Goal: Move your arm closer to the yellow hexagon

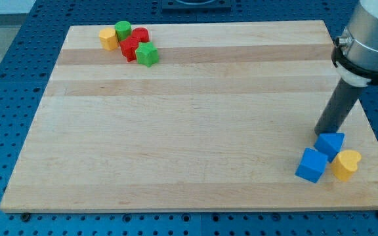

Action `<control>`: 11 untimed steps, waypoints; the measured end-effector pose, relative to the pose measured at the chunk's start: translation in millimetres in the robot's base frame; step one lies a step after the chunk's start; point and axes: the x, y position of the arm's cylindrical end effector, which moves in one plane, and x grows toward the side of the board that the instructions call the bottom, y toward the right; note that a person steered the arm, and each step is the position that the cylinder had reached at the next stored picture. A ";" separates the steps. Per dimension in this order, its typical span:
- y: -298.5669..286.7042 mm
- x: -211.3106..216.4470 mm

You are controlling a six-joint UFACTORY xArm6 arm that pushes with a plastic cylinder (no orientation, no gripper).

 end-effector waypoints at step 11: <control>-469.6 -192.0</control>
